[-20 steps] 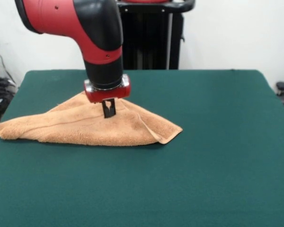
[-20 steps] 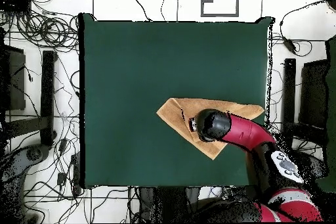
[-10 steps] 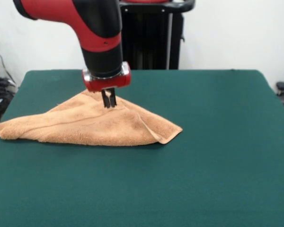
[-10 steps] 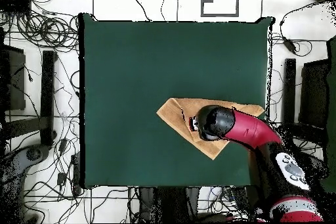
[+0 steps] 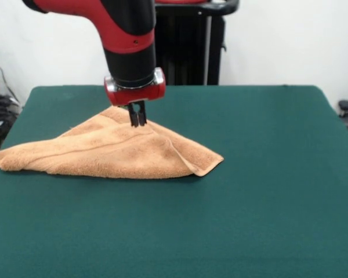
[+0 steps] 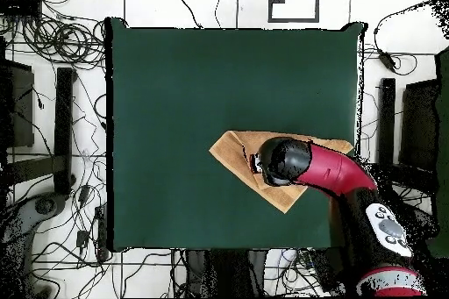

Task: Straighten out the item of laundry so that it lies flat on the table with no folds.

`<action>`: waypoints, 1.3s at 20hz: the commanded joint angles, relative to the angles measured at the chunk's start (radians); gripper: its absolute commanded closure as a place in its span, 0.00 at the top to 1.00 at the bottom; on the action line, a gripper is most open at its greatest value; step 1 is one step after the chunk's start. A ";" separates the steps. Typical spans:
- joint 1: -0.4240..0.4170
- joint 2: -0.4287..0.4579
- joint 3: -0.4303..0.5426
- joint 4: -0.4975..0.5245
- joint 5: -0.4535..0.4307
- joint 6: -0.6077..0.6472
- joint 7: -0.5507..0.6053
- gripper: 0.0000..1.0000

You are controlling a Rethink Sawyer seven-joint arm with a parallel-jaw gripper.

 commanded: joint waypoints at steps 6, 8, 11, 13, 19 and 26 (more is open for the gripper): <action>0.059 0.085 0.044 0.078 0.007 -0.120 0.202 1.00; 0.066 0.080 0.025 0.089 0.016 -0.149 0.241 1.00; 0.067 0.066 -0.008 0.134 0.010 -0.207 0.270 1.00; 0.095 0.077 -0.059 0.150 0.015 -0.255 0.331 1.00; 0.135 0.097 -0.131 0.216 0.079 -0.344 0.433 1.00; 0.167 0.108 -0.176 0.223 0.110 -0.326 0.445 1.00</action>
